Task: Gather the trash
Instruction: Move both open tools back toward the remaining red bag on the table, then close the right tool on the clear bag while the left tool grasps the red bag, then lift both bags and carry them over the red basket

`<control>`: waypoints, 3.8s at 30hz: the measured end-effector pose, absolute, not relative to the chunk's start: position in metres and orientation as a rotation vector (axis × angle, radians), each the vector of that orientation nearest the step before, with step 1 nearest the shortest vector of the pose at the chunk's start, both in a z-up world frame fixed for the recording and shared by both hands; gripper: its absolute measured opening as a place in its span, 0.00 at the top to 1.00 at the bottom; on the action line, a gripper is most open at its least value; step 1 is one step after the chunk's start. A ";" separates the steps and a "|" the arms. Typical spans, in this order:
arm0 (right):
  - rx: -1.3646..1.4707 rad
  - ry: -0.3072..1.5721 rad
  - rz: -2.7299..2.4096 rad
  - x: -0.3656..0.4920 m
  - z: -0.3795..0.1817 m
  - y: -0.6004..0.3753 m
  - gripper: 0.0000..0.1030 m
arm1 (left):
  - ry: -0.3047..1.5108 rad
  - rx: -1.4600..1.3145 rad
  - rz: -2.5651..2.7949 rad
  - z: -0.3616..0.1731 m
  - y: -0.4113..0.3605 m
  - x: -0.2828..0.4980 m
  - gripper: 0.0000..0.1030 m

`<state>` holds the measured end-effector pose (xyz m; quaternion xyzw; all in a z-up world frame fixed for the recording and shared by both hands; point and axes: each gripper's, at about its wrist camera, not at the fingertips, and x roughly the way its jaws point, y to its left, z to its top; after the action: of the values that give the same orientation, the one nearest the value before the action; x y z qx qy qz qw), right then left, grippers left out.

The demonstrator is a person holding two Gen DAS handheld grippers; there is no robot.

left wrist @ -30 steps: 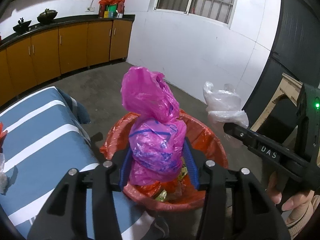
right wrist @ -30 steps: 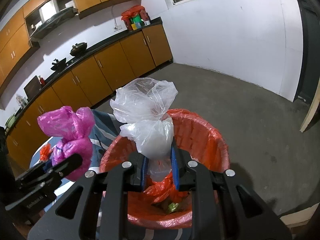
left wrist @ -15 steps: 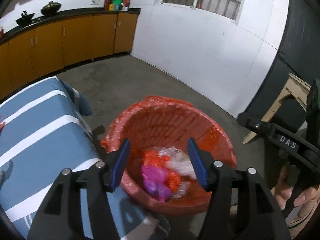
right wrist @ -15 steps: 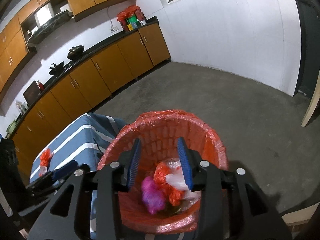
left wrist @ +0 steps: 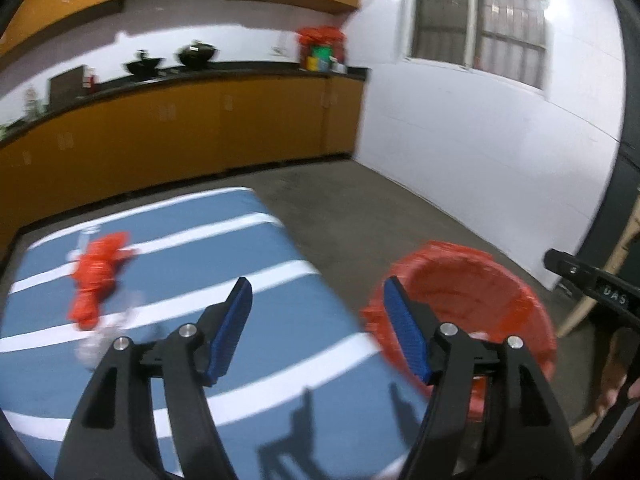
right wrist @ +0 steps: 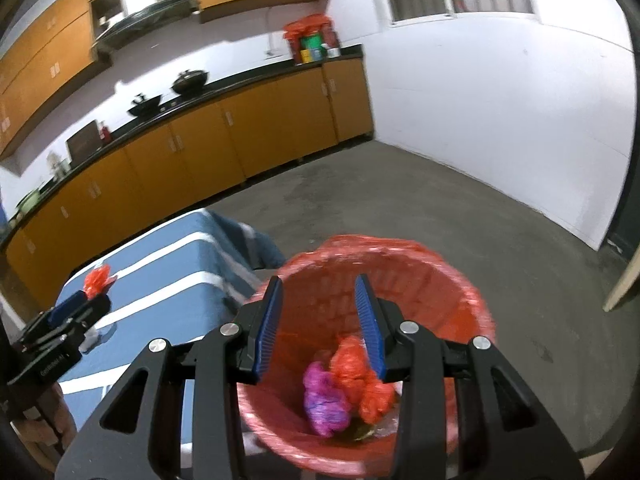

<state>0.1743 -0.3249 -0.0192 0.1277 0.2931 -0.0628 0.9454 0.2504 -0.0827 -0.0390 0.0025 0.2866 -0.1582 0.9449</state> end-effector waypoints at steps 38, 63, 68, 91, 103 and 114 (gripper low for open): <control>-0.052 0.873 0.327 0.302 -0.113 0.040 0.55 | 0.557 -0.194 0.367 -0.064 0.261 0.206 0.31; 0.033 0.817 0.193 0.300 -0.091 -0.083 0.83 | 0.766 -0.064 0.065 -0.103 0.128 0.367 0.31; 0.053 0.820 0.199 0.302 -0.092 -0.091 0.83 | 0.843 -0.048 0.068 -0.120 0.120 0.391 0.35; 0.096 0.746 0.193 0.267 -0.062 -0.124 0.83 | 0.771 -0.021 -0.028 -0.089 0.090 0.343 0.87; 0.136 0.667 0.125 0.226 -0.032 -0.166 0.83 | 0.681 0.021 -0.126 -0.040 0.042 0.291 0.87; 0.167 0.625 0.047 0.197 -0.018 -0.216 0.83 | 0.644 0.050 -0.202 -0.017 -0.007 0.258 0.87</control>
<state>0.1966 -0.2157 -0.0183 0.0822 0.3072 0.0229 0.9478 0.2576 -0.0071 -0.0169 0.0244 0.3160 -0.0992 0.9432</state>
